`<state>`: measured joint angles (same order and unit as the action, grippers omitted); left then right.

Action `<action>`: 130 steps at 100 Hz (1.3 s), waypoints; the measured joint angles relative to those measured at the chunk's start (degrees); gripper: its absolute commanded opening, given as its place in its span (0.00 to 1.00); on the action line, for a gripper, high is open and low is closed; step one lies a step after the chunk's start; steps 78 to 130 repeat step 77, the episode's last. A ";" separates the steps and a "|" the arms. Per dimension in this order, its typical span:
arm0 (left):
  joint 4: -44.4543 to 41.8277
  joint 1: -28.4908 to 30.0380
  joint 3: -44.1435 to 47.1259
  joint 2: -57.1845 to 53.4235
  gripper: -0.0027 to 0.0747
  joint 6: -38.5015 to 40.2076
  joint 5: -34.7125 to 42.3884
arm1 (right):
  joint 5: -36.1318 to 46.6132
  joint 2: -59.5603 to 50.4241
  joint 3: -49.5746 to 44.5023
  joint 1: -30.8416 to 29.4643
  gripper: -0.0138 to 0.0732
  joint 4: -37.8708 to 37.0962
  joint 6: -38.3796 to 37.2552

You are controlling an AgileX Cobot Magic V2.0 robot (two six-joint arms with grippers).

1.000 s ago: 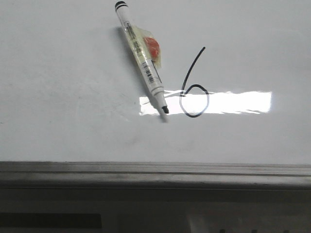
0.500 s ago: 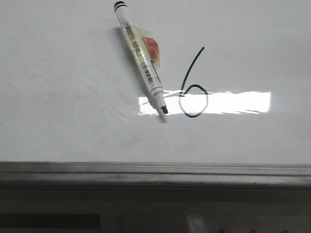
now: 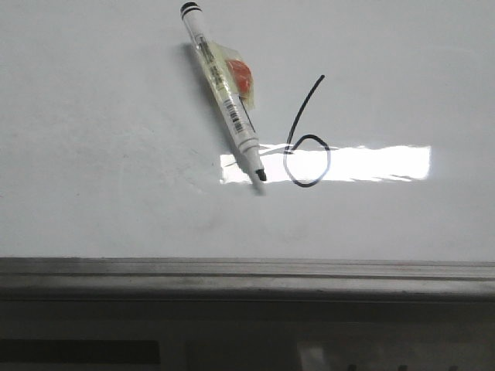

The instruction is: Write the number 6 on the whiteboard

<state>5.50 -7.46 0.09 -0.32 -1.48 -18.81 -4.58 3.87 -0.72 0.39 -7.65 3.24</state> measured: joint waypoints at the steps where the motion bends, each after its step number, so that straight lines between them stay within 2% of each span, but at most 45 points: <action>1: 0.00 0.00 0.00 0.00 0.01 0.00 0.00 | -0.31 -0.12 0.00 -0.16 0.09 0.04 0.00; 23: 0.00 0.00 0.00 0.00 0.01 0.00 0.00 | -14.01 -4.07 0.00 -1.54 0.09 1.64 -0.10; 130: 0.00 0.00 0.00 0.00 0.01 0.09 0.00 | -14.13 -4.47 0.10 -1.54 0.09 1.64 -0.09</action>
